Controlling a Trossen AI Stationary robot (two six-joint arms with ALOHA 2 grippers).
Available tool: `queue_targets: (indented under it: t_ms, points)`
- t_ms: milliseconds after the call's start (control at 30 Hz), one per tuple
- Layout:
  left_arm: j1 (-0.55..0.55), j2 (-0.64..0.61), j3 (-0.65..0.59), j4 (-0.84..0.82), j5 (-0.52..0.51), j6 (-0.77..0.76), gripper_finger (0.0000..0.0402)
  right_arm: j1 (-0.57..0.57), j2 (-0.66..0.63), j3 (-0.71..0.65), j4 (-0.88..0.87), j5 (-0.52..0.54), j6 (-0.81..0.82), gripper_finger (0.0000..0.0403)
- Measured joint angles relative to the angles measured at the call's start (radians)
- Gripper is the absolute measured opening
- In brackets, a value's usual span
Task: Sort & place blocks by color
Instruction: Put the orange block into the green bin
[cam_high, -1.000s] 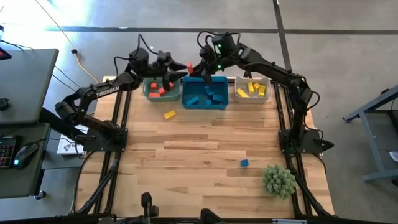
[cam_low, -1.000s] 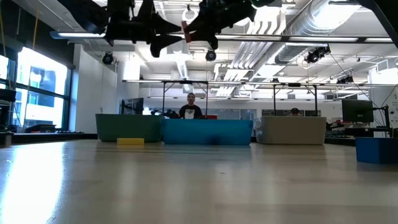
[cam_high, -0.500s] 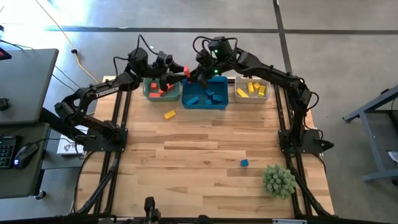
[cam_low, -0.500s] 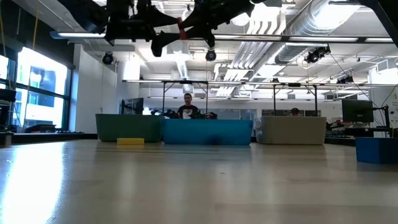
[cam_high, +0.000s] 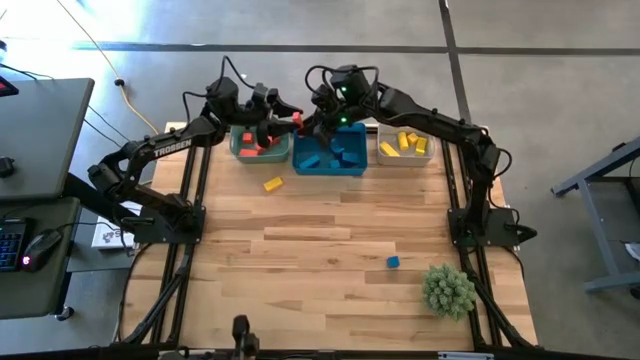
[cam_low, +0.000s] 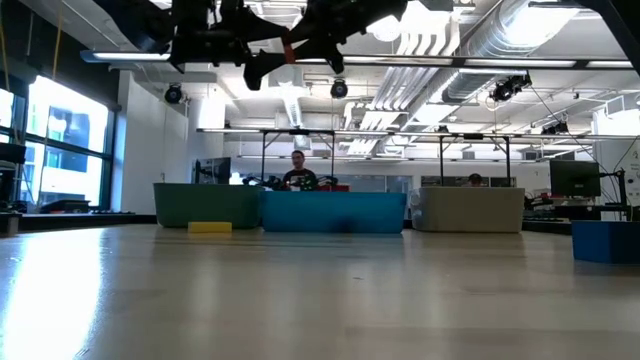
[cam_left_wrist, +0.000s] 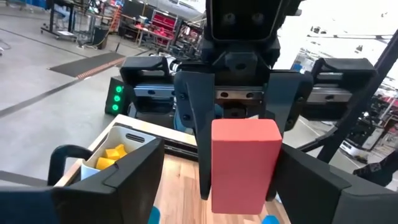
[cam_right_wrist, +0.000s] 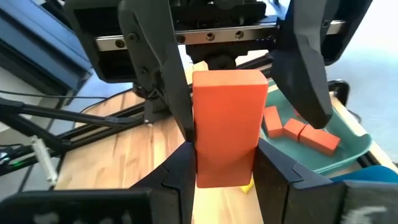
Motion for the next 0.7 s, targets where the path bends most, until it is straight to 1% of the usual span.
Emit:
queue_targets:
  t_ms: [133,233,367,600,700]
  points:
    - [-0.012,0.0,0.0,0.0,-0.005,0.003,0.0266,0.012,0.0,0.0,0.001,0.027,0.003,0.0103]
    - [-0.023,0.0,0.0,0.0,-0.011,0.031,0.025,0.014,0.0,0.0,-0.002,0.026,0.037,0.0103]
    - [-0.039,0.0,0.0,0.0,-0.023,0.074,0.0207,0.018,0.0,0.0,-0.004,0.046,0.041,0.0103]
    - [-0.04,0.0,0.0,-0.007,-0.014,0.078,0.0107,0.018,0.0,-0.001,-0.011,0.045,0.044,0.0104]
    - [-0.033,0.0,0.0,-0.007,-0.002,0.078,0.0106,0.019,0.0,-0.001,-0.011,0.045,0.045,0.0104]
